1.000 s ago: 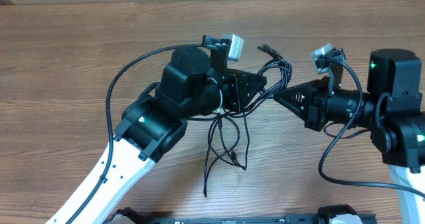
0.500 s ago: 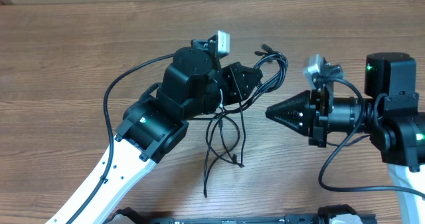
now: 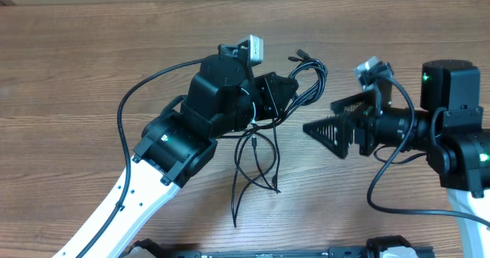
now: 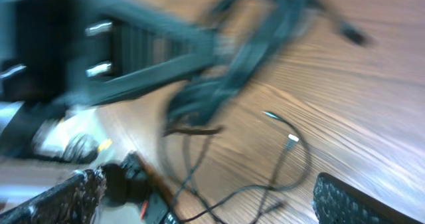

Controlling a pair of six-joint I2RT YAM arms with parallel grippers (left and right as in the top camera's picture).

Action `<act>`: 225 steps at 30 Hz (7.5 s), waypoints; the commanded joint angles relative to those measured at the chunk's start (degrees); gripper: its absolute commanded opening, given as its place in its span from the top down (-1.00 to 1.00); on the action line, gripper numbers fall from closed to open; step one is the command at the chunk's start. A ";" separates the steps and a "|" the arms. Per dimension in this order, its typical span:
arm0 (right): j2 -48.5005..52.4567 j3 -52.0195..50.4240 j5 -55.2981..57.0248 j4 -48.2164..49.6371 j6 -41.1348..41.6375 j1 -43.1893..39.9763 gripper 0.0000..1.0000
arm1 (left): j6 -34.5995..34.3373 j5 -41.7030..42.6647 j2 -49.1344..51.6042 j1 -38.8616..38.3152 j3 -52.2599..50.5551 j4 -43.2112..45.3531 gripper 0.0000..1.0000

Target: Untangle cables

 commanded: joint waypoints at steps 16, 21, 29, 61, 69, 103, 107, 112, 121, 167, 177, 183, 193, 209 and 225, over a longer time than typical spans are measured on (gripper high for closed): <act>1.29 0.81 19.78 3.10 17.73 0.26 -1.00 | 2.99 -6.58 -0.11 -5.40 0.76 0.07 0.91; 3.50 0.81 19.80 0.90 17.73 0.26 -1.00 | 2.97 -7.08 -0.11 -5.38 0.76 0.09 0.91; 4.68 0.81 22.62 0.07 17.68 0.26 -1.00 | 3.02 -6.47 -0.11 -5.38 0.76 0.68 0.91; 4.74 0.81 14.69 0.46 10.32 0.26 -1.00 | 25.97 22.38 -0.13 -5.31 0.76 11.74 0.91; 4.74 0.81 18.08 -1.81 10.95 0.26 -1.00 | 25.94 24.76 -0.83 -3.23 0.76 11.76 0.92; 3.69 0.81 6.56 1.84 4.09 0.26 -1.00 | 35.45 31.87 -3.06 6.69 0.76 -0.48 0.92; 3.69 0.81 4.22 3.30 4.07 0.26 -1.00 | 37.16 31.82 -2.99 6.69 0.76 -1.46 0.91; 3.69 0.81 4.26 3.80 4.07 0.26 -1.00 | 37.44 31.89 -2.99 6.69 0.76 -1.44 0.91; 3.76 0.81 9.40 4.68 4.15 0.26 -1.00 | 37.27 35.78 -2.99 6.54 0.76 -0.76 0.91; 9.42 0.81 38.27 -8.90 21.62 0.22 -0.99 | 34.53 39.85 -3.02 8.52 0.76 5.11 0.92; 0.83 0.81 23.96 -0.59 12.09 0.24 -1.00 | 35.60 39.32 -3.02 8.57 0.76 3.72 0.92; -5.97 0.81 23.10 3.06 12.00 0.24 -1.00 | 36.02 39.32 -3.02 8.50 0.76 3.58 0.92; -7.93 0.81 23.10 4.50 11.98 0.24 -1.00 | 32.92 39.34 -3.02 7.26 0.76 4.35 0.91; -5.88 0.81 23.12 4.24 11.98 0.24 -1.00 | 32.72 39.32 -2.99 2.01 0.76 7.72 0.91; -5.88 0.81 22.60 1.51 10.49 0.24 -1.00 | 29.70 30.77 -2.99 2.01 0.76 7.21 0.91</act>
